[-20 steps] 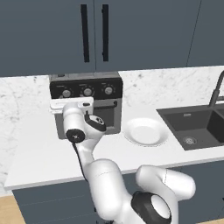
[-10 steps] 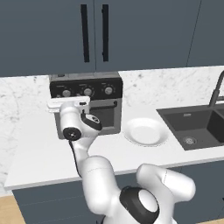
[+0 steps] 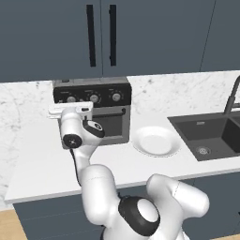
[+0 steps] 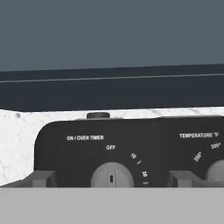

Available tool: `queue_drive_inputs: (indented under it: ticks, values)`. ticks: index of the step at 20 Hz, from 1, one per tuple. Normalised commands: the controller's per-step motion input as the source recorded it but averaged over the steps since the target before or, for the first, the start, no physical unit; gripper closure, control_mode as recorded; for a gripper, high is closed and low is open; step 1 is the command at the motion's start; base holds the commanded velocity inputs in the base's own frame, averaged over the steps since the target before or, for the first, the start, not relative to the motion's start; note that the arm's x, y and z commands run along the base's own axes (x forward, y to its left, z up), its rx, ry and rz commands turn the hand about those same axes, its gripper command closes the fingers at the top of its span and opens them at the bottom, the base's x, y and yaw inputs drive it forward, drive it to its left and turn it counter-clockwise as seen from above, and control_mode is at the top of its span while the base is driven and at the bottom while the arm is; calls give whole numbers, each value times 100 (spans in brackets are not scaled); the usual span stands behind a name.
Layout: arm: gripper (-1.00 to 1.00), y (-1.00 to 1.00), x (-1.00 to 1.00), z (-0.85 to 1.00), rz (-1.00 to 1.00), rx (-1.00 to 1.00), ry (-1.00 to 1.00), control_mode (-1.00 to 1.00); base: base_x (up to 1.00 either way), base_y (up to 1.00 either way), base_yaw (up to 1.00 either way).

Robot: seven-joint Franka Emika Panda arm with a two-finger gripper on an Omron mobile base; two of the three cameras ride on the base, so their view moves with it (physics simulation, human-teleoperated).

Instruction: Pick up the kebab skewer and baguette bread, and place them inside the toaster oven. Close the toaster oven door and start by setting the timer.

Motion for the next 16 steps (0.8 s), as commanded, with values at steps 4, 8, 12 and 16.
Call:
queue_drive_inputs:
  ticks: [4,8,12,16]
  values:
    - [-100,0,11,-6,-3,0,-1,-100,0,0,0]
    - [-100,0,19,-2,-2,0,-1,-100,0,0,0]
    - [-100,0,19,0,-2,0,-1,-100,0,0,0]
    - [-100,0,10,-8,-2,0,0,-100,0,0,0]
